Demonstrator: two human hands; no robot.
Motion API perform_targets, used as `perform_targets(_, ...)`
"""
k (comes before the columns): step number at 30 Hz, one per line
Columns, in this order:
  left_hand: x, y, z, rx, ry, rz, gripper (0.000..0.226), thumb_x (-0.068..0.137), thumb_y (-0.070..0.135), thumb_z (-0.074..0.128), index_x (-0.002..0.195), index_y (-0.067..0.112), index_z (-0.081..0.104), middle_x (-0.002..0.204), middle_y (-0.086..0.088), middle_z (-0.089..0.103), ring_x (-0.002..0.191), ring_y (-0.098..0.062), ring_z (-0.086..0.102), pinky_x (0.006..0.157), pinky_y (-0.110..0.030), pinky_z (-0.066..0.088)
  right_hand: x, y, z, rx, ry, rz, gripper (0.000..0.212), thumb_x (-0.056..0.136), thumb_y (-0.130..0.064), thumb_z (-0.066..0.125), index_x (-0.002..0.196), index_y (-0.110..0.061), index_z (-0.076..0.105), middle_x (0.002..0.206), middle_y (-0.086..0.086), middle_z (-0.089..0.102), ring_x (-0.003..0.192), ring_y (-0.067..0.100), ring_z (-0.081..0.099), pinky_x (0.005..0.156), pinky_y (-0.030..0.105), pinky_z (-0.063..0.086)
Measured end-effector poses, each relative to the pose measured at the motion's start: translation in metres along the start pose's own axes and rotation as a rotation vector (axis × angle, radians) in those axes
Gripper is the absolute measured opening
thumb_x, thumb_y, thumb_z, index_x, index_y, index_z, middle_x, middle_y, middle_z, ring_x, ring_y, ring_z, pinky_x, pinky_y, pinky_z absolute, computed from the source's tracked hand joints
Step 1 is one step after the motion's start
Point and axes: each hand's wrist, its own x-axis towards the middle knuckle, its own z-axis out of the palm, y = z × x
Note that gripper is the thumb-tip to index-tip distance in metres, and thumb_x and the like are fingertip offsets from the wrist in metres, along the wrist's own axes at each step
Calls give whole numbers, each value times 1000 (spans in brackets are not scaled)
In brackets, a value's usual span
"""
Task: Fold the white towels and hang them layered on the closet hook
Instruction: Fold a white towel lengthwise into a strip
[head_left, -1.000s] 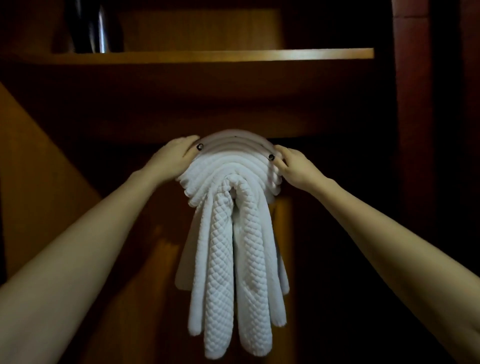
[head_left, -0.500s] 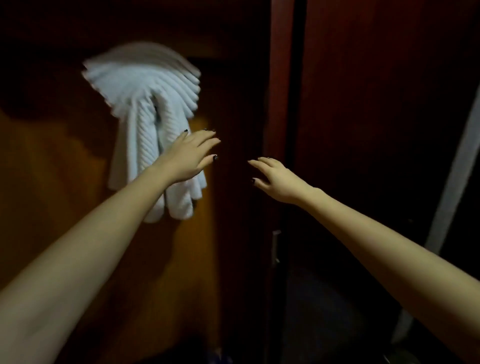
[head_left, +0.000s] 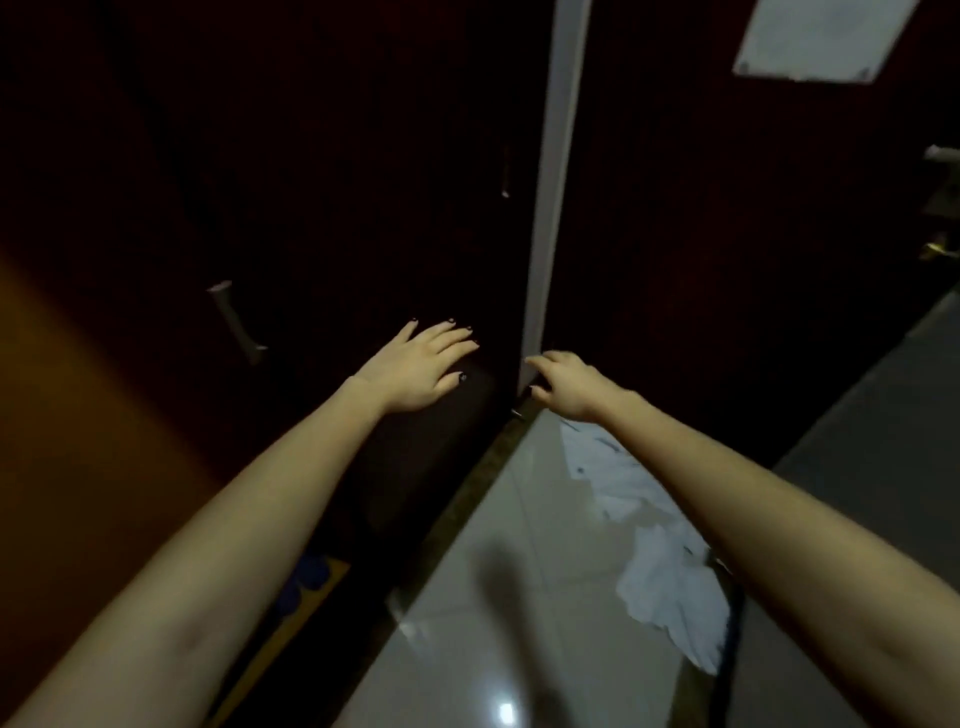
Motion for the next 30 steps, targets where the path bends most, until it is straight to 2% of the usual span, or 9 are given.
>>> perform_targets(5, 84, 76, 58, -68, -127, 144, 56, 102, 46, 31, 154, 29, 20, 163, 6, 16, 150, -14, 6, 120, -46, 5, -33, 114, 68, 94, -141, 248, 59, 102, -36, 46, 154, -17, 27, 155, 15, 31, 141, 35, 29, 112, 45, 30)
perform_targets(10, 174, 131, 99, -114, -259, 201, 57, 103, 45, 30, 155, 24, 18, 163, 3, 14, 150, -16, 7, 120, -48, 5, -29, 209, 91, 193, -182, 407, 61, 102, -36, 47, 154, -15, 24, 156, 19, 28, 142, 37, 28, 113, 42, 28)
perform_targets(14, 255, 167, 134, -149, -309, 210, 59, 103, 47, 30, 156, 23, 16, 163, 2, 13, 150, -17, 9, 119, -46, 6, -2, 284, 96, 248, -186, 470, 63, 101, -36, 47, 155, -14, 22, 158, 17, 24, 143, 37, 26, 115, 42, 27)
perform_targets(21, 385, 215, 219, -263, -343, 213, 58, 103, 46, 33, 155, 24, 18, 163, 1, 15, 149, -18, 12, 121, -49, 9, 78, 402, 126, 203, -169, 496, 60, 101, -36, 47, 153, -18, 24, 155, 16, 29, 140, 37, 30, 110, 47, 32)
perform_targets(25, 439, 229, 299, -289, -366, 215, 59, 103, 46, 33, 155, 23, 16, 164, 0, 12, 150, -18, 8, 121, -49, 6, 124, 459, 190, 179, -194, 526, 60, 101, -37, 46, 153, -17, 25, 155, 15, 29, 140, 36, 30, 112, 48, 31)
perform_targets(30, 497, 243, 434, -241, -410, 299, 59, 103, 46, 35, 155, 26, 17, 163, 1, 13, 150, -18, 8, 121, -50, 7, 174, 527, 311, 165, -211, 581, 64, 102, -38, 46, 155, -15, 19, 157, 17, 26, 143, 35, 26, 115, 50, 29)
